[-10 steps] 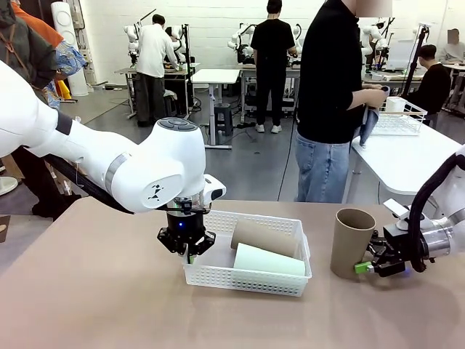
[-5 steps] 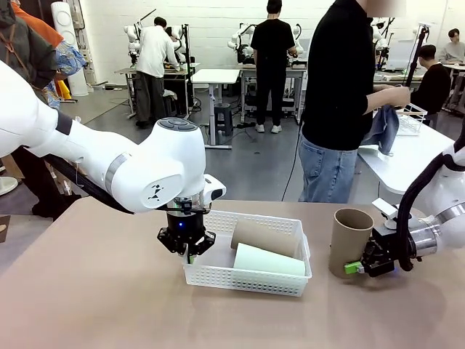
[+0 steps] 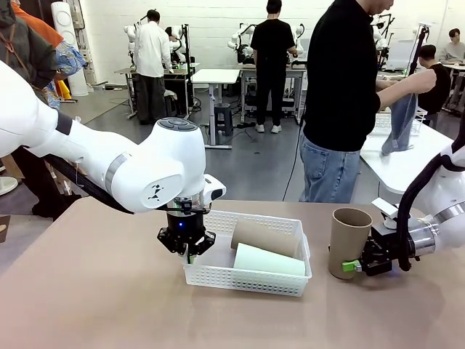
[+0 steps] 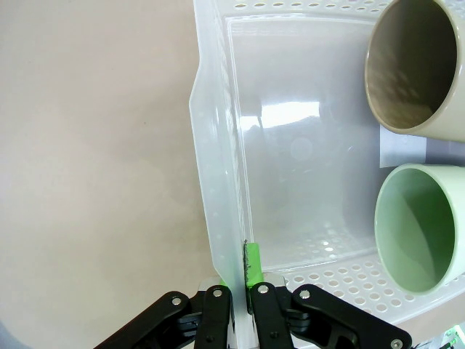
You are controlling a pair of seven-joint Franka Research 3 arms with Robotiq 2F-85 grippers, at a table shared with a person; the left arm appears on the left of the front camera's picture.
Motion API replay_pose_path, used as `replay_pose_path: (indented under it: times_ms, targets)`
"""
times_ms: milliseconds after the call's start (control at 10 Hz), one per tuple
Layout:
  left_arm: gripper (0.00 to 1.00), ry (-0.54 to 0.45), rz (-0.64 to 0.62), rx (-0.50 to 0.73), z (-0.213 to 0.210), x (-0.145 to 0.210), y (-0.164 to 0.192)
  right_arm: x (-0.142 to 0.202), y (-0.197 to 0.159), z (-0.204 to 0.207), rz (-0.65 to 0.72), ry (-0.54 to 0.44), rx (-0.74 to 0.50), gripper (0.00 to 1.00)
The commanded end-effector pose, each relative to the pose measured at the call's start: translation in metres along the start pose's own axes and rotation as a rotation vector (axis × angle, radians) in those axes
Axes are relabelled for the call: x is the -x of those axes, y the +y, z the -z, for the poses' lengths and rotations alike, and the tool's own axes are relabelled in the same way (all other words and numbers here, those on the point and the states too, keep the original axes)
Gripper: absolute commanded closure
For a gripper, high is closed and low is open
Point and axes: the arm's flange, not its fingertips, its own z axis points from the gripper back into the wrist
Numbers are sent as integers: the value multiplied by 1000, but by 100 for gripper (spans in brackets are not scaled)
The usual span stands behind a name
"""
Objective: Clean and organize the cups into the basket.
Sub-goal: Pick up the Reusable plastic cup from the right side of the table and stack it inside the Organizing basket in the center of the table.
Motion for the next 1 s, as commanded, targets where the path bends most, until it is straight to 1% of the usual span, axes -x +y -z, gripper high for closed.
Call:
replay_pose_path:
  times_ms: [0, 100, 300, 400, 500, 600, 700, 800, 900]
  targets:
    - [100, -8, 3, -1, -2, 1, 0, 5, -1, -3, -19, 5, -32, 65]
    - [100, -8, 3, -1, -2, 1, 0, 5, 0, -4, -18, 7, -34, 100]
    - [100, -8, 3, -1, -2, 1, 0, 3, 0, -4, -19, 1, -23, 100]
    - [100, -8, 3, -1, -2, 1, 0, -13, 5, -6, 20, -22, 12, 100]
    - [100, -8, 3, -1, -2, 1, 0, -51, 19, -12, -7, -59, 55, 100]
    - [100, -8, 3, -1, -2, 1, 0, -104, 44, -19, -15, -94, 39, 100]
    - [100, -8, 3, -1, -2, 1, 0, -147, 60, -23, -40, -87, 51, 100]
    - [100, -8, 3, -1, -2, 1, 0, -182, 72, -25, -61, -72, 86, 100]
    - [100, -8, 3, -1, -2, 1, 0, -207, 83, -26, -80, -67, 105, 100]
